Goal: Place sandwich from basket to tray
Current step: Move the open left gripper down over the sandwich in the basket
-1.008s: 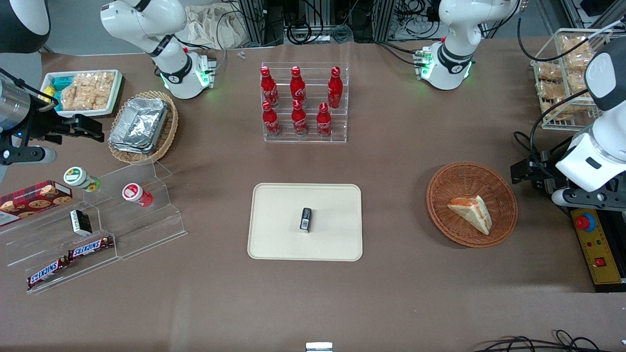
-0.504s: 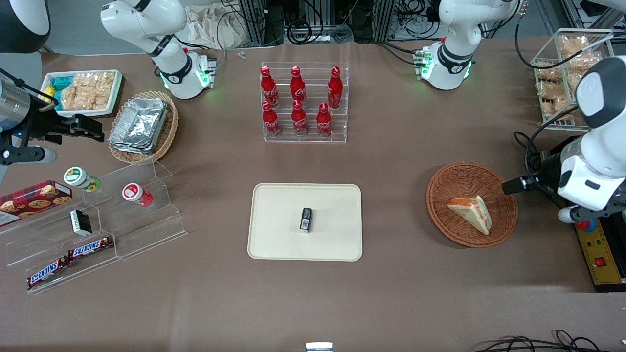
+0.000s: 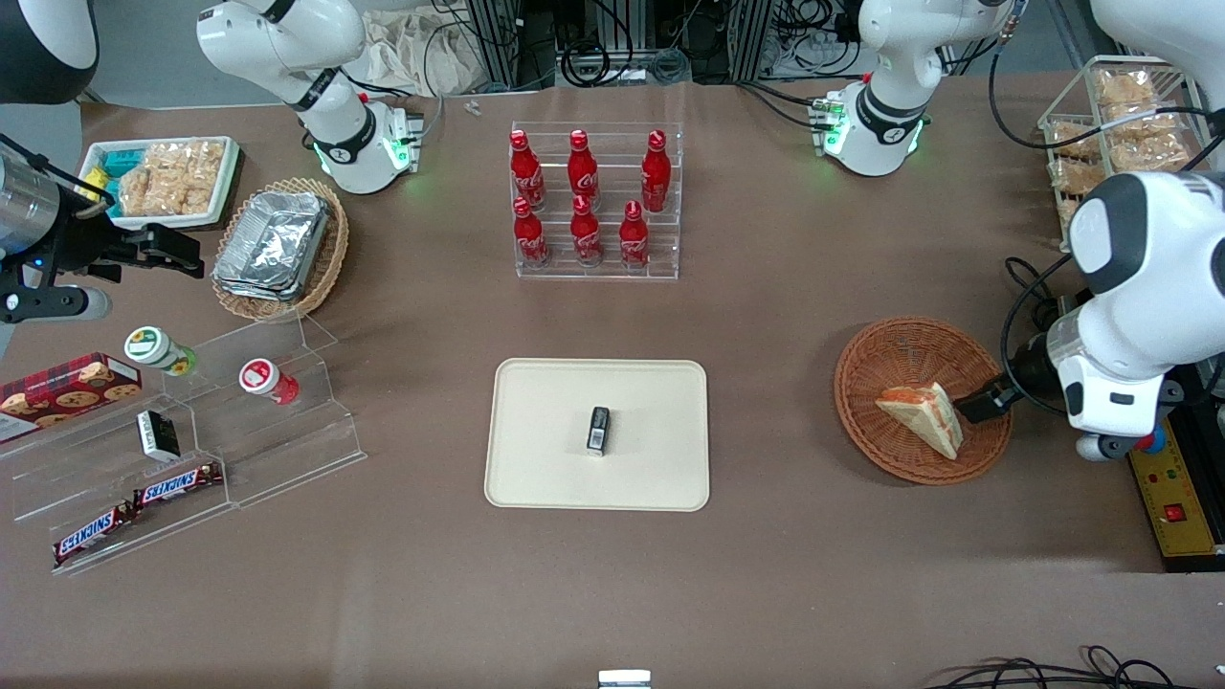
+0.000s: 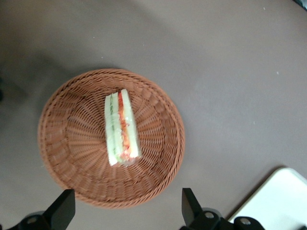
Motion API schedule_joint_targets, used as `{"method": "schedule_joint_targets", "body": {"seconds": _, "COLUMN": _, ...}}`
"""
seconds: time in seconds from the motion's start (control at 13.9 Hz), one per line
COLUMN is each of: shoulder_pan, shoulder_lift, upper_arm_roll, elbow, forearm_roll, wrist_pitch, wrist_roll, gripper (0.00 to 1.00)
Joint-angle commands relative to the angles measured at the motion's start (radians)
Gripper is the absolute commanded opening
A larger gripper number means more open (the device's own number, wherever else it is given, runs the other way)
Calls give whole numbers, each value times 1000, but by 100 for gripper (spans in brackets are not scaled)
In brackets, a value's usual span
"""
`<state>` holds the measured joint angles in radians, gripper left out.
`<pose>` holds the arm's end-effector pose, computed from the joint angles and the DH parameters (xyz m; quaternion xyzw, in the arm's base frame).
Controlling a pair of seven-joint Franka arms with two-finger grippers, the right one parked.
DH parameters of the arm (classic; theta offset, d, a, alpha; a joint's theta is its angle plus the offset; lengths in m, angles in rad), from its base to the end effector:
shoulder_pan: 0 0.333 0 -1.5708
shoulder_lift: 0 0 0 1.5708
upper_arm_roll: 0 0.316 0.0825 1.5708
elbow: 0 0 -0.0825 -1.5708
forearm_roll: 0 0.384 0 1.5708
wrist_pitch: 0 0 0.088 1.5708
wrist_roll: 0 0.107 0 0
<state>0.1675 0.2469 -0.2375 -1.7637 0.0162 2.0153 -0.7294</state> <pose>0.6269 -0.0331 0.4278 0.9458 0.3239 -0.0029 0.0220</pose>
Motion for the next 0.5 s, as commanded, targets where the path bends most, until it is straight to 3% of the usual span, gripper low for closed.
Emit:
{"method": "schedule_joint_targets", "body": {"seconds": 0.0, "shoulder_pan": -6, "shoulder_lift": 28, "upper_arm_roll": 7, "elbow": -66, "forearm_roll": 22, "wrist_pitch": 98, "wrist_roll": -103, "gripper": 100}}
{"method": "schedule_joint_targets", "body": {"seconds": 0.43, "shoulder_pan": -8, "shoulder_lift": 126, "upper_arm_roll": 7, "elbow": -117, "forearm_roll": 120, "wrist_pitch": 216, "wrist_roll": -277, "gripper": 100}}
